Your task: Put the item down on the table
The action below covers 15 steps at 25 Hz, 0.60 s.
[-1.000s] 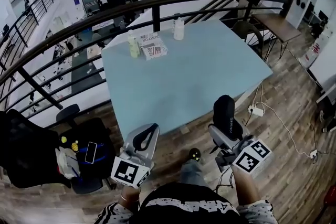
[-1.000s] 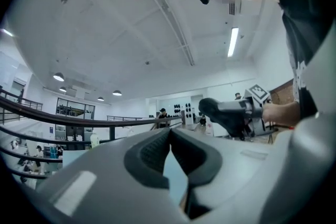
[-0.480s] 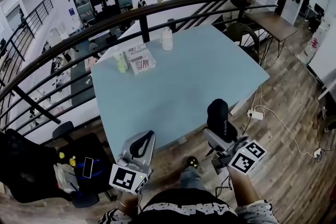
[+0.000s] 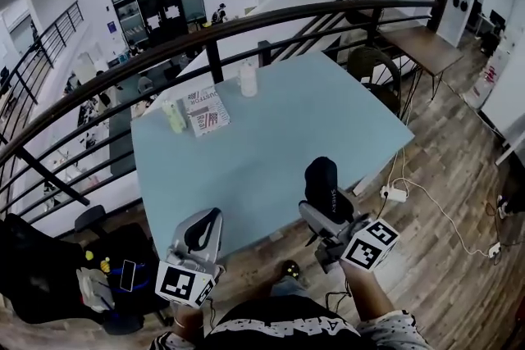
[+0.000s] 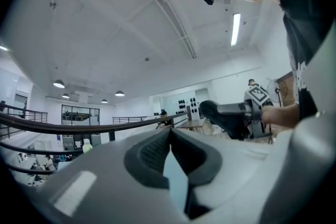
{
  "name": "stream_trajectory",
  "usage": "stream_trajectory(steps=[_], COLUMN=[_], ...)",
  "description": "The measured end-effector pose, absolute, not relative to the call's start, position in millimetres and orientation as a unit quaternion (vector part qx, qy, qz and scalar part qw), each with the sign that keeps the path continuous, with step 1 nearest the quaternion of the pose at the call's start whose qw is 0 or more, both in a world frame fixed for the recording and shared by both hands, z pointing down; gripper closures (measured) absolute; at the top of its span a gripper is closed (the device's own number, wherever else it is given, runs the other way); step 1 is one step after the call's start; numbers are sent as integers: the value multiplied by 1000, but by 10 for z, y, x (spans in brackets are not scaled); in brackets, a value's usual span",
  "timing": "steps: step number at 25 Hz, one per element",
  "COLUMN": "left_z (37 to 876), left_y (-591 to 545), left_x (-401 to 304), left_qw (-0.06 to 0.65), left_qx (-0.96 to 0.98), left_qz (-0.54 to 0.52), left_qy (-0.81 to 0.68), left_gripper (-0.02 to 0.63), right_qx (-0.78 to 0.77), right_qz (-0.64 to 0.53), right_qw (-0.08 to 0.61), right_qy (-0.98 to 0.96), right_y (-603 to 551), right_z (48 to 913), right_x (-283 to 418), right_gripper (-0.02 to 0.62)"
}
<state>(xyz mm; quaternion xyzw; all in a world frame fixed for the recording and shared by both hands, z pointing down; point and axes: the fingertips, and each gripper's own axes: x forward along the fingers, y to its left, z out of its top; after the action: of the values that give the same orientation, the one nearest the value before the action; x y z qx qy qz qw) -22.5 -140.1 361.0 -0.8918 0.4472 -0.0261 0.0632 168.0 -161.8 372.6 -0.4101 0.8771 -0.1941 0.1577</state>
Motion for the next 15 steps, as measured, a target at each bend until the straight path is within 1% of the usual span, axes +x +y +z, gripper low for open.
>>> stream_trajectory(steps=[7, 15], left_z=[3596, 3621], left_y=[-1730, -2101], left_x=[114, 476], left_qw=[65, 60], left_qx=[-891, -891], left_qz=[-36, -37], left_qy=[448, 448], left_gripper=[606, 606], right_qx=[-396, -396], right_qz=[-203, -208], right_qw=[165, 158], right_qy=[880, 880], right_y=[-2014, -2349], right_z=[3720, 3773], right_x=[1940, 2274], right_gripper=[209, 209])
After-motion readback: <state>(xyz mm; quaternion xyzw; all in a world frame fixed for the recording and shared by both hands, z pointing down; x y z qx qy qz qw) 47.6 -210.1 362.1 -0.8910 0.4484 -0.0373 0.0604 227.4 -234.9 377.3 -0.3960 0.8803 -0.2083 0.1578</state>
